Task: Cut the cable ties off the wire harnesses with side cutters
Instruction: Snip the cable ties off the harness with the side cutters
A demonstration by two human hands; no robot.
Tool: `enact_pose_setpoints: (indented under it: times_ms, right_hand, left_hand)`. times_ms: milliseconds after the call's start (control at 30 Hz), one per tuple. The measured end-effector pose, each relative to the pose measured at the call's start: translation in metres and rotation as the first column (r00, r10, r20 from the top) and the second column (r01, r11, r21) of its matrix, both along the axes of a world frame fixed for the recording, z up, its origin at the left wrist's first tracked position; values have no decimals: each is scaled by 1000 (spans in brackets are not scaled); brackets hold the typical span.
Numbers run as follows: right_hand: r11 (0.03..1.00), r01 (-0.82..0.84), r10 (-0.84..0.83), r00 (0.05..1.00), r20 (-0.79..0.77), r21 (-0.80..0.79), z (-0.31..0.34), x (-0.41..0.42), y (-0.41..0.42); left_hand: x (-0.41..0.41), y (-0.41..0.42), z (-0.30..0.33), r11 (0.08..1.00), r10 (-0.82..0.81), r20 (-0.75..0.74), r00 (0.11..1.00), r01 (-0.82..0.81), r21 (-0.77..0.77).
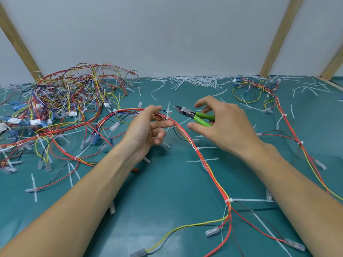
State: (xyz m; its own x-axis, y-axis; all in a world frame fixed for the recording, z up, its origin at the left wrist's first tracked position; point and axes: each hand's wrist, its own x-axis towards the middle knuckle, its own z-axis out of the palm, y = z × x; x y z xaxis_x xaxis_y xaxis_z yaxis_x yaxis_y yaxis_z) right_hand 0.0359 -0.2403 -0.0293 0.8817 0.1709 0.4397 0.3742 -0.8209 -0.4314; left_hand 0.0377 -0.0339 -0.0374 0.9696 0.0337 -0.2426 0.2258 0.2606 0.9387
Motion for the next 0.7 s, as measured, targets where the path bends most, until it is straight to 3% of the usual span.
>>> enact_pose_setpoints:
  times_ms: [267,500,700]
  right_hand:
    - [998,-38,35,997,62,41,2,-2,0]
    - [996,-75,75,997,-1,-37,-2,-2,1]
    - [995,-99,99,995,10,-34,-1,-1,0]
  left_hand:
    - [2,3,-4,974,74,29,997,-79,211]
    - [3,5,-2,997,-1,61,998,-4,82]
    - [0,5,-4,952,49,180,982,-101,289]
